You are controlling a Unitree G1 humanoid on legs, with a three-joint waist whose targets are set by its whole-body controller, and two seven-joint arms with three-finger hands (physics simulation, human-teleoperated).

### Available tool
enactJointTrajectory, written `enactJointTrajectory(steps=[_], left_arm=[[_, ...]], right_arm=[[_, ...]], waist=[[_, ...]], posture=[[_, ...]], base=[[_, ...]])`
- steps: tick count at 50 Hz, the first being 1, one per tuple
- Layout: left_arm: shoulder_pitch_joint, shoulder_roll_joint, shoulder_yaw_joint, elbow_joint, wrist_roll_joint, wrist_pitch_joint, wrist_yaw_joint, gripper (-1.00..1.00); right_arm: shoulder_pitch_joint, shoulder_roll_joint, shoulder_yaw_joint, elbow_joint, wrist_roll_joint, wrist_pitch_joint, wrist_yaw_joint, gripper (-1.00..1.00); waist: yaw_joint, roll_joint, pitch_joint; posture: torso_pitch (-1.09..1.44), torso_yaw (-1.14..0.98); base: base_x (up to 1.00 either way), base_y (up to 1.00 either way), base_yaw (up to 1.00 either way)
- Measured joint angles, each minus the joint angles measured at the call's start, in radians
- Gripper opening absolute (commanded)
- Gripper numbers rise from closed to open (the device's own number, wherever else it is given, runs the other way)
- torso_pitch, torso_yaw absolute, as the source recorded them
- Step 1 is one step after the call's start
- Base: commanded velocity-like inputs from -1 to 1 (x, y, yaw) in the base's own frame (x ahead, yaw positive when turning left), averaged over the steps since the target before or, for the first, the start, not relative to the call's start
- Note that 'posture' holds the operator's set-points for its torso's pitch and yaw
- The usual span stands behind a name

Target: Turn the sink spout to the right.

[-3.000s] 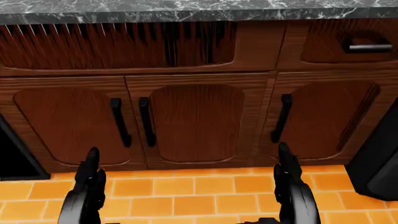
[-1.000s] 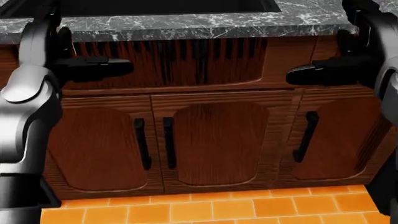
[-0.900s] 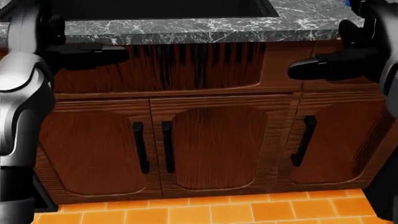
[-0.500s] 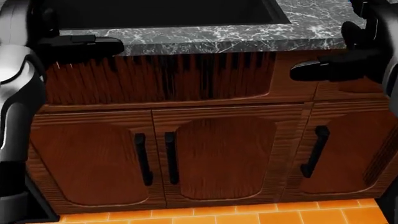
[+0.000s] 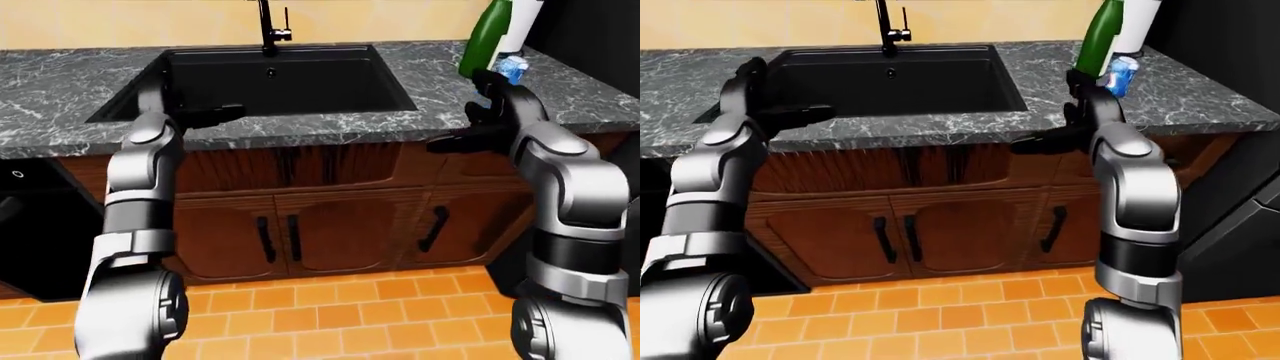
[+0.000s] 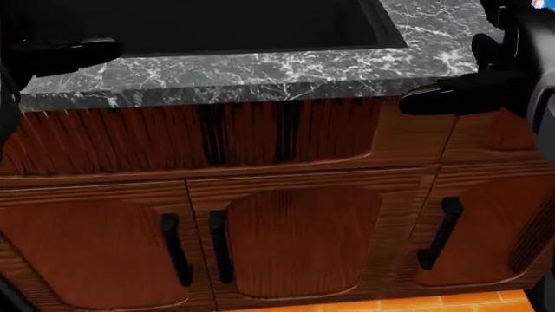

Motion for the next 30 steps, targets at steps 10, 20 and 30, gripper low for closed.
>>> enactJointTrajectory(steps=[10,20,30], left_arm=[[-0.052,0.080,0.032,0.111,-0.003,-0.028,0.000,1.00],[-0.087,0.111,0.030,0.130,-0.018,-0.040,-0.007,1.00],[-0.098,0.103,0.021,0.117,-0.020,-0.054,-0.009,1.00]], right_arm=[[-0.008,0.007,0.015,0.000,0.017,0.027,0.003,1.00],[-0.031,-0.005,0.012,-0.019,0.006,0.048,0.000,1.00],[-0.054,-0.014,0.009,-0.008,-0.009,0.042,0.001,1.00]], waist=[[0.009,0.030,-0.028],[0.000,0.028,-0.033],[-0.007,0.068,-0.043]], posture=[[0.00,0.00],[0.00,0.00],[0.00,0.00]], base=[[0.00,0.00,0.00],[0.03,0.00,0.00],[0.16,0.00,0.00]])
